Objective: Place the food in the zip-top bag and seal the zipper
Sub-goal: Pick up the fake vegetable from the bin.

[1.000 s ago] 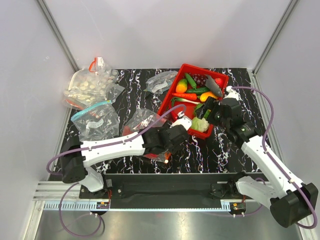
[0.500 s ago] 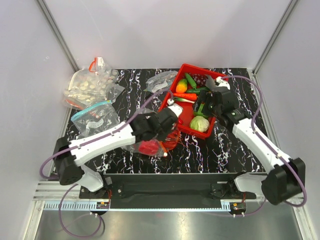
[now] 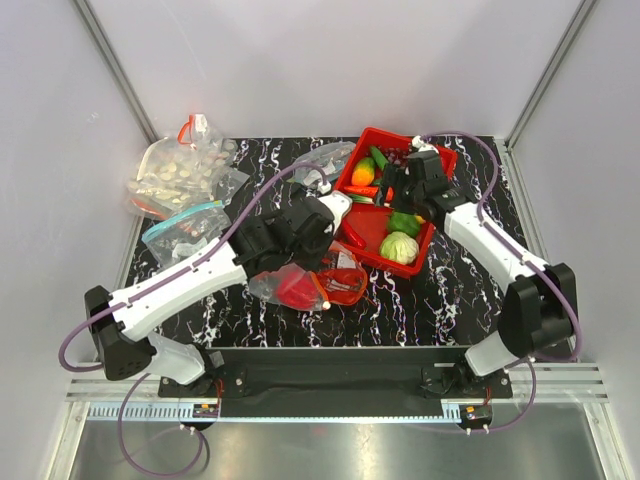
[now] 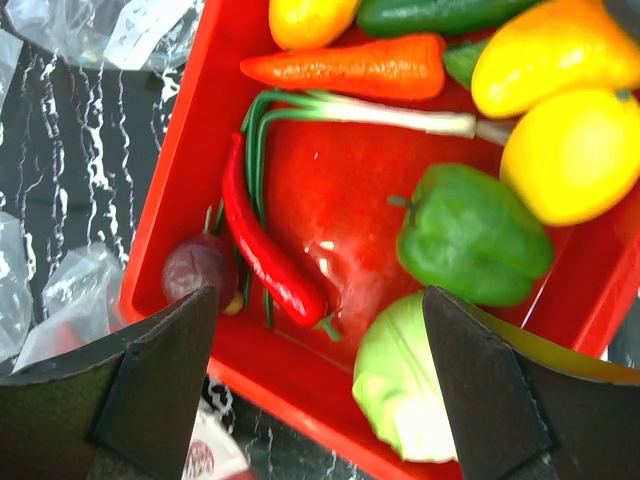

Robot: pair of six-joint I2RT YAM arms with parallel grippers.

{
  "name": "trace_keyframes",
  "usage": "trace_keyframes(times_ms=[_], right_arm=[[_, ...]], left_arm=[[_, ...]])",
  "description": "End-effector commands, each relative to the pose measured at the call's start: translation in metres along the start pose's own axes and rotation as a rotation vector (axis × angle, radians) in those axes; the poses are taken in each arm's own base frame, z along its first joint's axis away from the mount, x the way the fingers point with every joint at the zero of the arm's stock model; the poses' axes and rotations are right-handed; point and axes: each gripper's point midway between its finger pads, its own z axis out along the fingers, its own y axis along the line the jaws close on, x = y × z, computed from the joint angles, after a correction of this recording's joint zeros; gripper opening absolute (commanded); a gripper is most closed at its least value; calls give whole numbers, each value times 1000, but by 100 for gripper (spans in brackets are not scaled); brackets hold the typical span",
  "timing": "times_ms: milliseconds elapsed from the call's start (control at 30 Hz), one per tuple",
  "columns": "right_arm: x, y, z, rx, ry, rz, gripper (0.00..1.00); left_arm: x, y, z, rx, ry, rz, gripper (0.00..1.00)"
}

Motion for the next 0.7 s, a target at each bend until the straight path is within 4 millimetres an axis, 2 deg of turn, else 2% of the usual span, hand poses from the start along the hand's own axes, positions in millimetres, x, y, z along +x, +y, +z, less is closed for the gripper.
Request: trace_keyframes(times_ms=[0,67,100,133,200,333,367,433,500,533,567,633,667], right_arm=[[-21,3,11,-14,-25,-34,90],[-26,0,19,-14,-22,-46,88],[-21,-3,28,-15,4,-88,84],[-27,-2,31,-27,-6,-117,83],[-24,4,42,-93,5,-229,78],[-36,14,63,-164,-54,-377,77],[-30,15,74,-183,-29,-398,77],[-39,14,82,-181,-42,-490,78],[-35,4,101,-144,-25,-556,75],[-43,1,107,-117,-62,-570,74],[-39,-8,118,-87,-52,-616,74],[-38,-10,128,-85,-62,-657,75],[-29,-10,136,-127,-41,-723,76]], left_arm=[[-23,-2,-14,61,-70,-9,0],[-31,-1,-20,97,-87,-21,0],[-36,10,-23,86,-101,-37,0],[-39,15,-26,80,-107,-41,0],[-50,31,-31,53,-131,-56,0],[-64,57,-29,-3,-134,-94,0],[-69,61,-29,-6,-135,-101,0],[-70,64,-28,-8,-128,-91,0],[-71,67,-24,-12,-120,-84,0],[-70,66,-23,3,-116,-80,0],[-69,65,-21,9,-113,-74,0],[-69,64,-19,21,-115,-78,0],[-69,64,-19,23,-118,-78,0]])
